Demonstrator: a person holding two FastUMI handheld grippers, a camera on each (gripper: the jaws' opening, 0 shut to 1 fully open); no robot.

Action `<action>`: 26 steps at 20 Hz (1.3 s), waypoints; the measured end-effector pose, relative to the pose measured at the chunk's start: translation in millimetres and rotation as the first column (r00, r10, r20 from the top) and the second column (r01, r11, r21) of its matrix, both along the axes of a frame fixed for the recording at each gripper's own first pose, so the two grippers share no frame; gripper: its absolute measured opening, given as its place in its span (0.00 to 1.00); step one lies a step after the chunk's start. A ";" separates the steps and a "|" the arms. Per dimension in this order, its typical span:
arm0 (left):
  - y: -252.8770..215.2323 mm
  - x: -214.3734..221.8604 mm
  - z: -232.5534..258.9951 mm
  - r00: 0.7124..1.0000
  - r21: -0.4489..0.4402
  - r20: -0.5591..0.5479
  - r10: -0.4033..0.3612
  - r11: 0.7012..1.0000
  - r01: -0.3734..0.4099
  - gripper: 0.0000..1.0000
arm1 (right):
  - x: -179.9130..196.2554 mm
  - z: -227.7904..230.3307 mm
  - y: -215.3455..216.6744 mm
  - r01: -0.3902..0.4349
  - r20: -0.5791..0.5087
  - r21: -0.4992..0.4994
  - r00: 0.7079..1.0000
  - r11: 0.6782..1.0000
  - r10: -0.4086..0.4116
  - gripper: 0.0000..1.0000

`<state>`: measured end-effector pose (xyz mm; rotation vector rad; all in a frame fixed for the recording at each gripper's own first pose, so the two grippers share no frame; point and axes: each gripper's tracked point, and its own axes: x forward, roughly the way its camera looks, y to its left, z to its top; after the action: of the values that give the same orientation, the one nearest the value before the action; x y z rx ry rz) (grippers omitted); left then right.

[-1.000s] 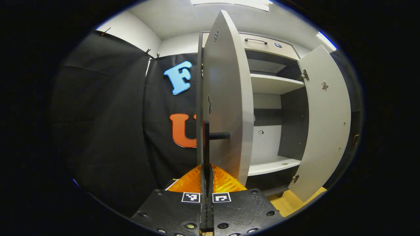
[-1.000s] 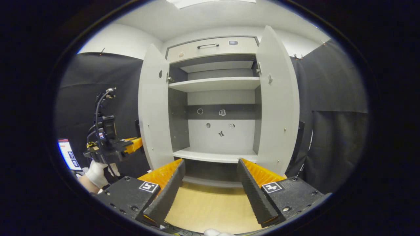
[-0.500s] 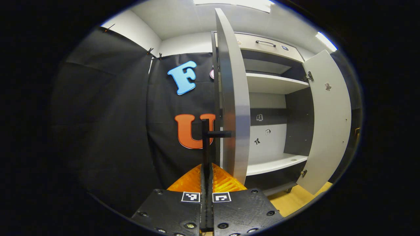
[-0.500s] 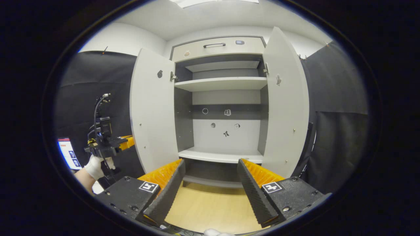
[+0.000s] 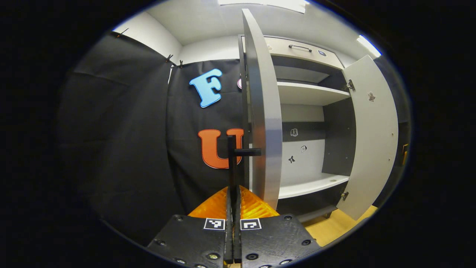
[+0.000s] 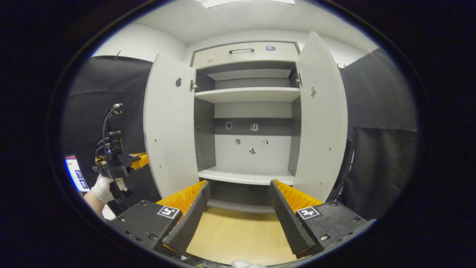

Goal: Open the right door of the double-door shoe cabinet with the right hand, and open the left door with the left hand.

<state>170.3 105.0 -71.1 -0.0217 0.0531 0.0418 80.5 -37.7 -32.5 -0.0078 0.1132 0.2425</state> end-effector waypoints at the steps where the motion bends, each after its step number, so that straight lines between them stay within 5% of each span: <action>1: 4.7 -1.0 -1.1 1.000 0.000 0.000 0.019 1.000 -0.019 0.12 | -0.1 -0.2 -0.6 0.001 -0.001 0.002 1.000 1.000 -0.001 1.00; 2: 10.9 -1.9 -0.7 0.999 -0.007 0.004 0.033 0.999 -0.033 0.07 | -0.2 -0.5 -1.7 0.003 -0.002 0.003 1.000 1.000 -0.003 1.00; 7: 34.5 -28.6 -3.1 0.992 0.007 0.017 0.124 0.992 -0.124 0.94 | -0.8 -1.9 -8.8 0.017 -0.008 0.005 1.000 1.000 -0.017 1.00; 14: -12.5 -88.1 -19.1 0.989 0.013 -0.061 0.135 0.991 -0.135 0.95 | -3.5 -0.2 -18.8 0.018 -0.011 0.020 1.000 1.000 -0.018 1.00; 26: -168.8 -164.0 62.2 0.999 0.001 0.008 0.031 1.000 -0.031 0.96 | -4.1 22.0 -54.0 0.089 0.083 0.020 0.992 0.996 -0.090 0.99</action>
<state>6.3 -63.8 -8.9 -0.0214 0.0450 0.0731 76.4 -91.8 -10.5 0.0034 0.0275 0.1533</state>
